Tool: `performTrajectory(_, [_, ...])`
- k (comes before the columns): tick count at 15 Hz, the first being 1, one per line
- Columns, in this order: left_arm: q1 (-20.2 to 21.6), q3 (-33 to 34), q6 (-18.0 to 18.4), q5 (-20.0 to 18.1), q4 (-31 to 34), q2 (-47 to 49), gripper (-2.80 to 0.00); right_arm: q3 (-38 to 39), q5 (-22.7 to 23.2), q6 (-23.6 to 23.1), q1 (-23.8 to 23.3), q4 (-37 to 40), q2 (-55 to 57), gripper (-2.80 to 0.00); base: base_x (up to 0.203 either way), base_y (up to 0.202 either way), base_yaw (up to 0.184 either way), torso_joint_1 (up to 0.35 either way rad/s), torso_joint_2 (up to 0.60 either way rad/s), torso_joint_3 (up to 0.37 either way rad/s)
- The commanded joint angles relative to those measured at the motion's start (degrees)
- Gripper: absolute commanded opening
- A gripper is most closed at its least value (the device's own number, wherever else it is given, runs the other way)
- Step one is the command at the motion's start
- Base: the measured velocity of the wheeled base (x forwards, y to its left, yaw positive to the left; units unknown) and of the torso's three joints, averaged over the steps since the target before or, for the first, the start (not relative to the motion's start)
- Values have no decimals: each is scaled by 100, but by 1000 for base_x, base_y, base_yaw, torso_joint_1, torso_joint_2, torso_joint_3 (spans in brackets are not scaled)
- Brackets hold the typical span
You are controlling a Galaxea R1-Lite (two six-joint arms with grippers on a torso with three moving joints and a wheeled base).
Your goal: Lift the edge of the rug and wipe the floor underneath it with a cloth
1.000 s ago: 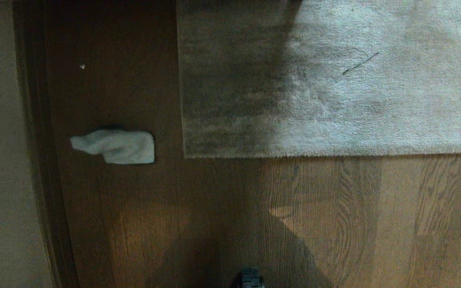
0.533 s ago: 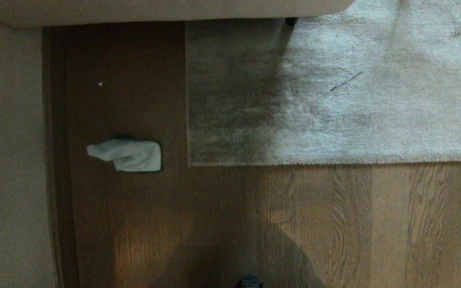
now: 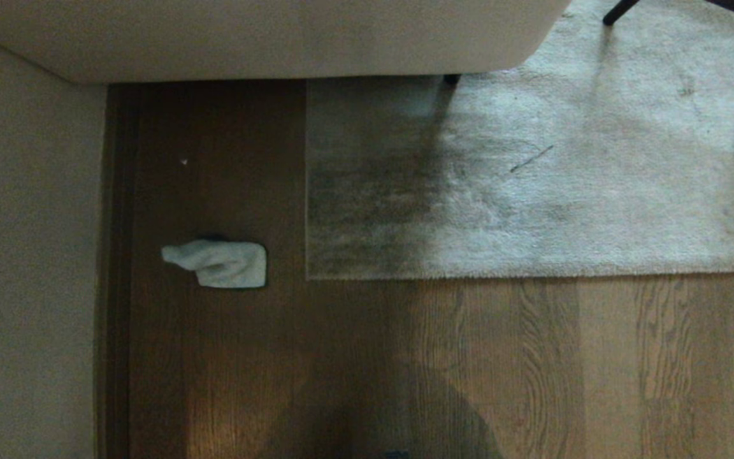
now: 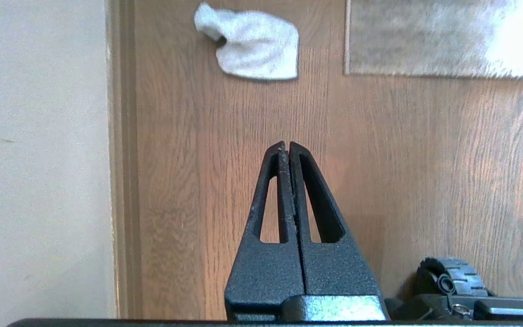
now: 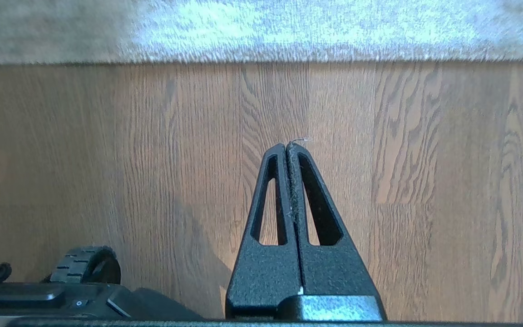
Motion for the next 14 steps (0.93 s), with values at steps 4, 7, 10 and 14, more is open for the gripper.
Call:
performTrajectory(4, [6,-1,-5,9,-2,-2,-280,0,0,-2,0,-2,7,-280,0,0,0,2,0,199])
performTrajectory(7, [0,-1,-5,9,-2,-2,-280,0,0,-2,0,-2,7,-280,0,0,0,5,3,203])
performTrajectory(10, [-1,-1,-5,9,-2,-2,-280,0,0,-2,0,-2,7,-280,0,0,0,3,4,202])
performTrajectory(14, [7,-1,-14,9,-2,-2,-280,0,9,-2,0,-2,7,-280,0,0,0,4,4,204])
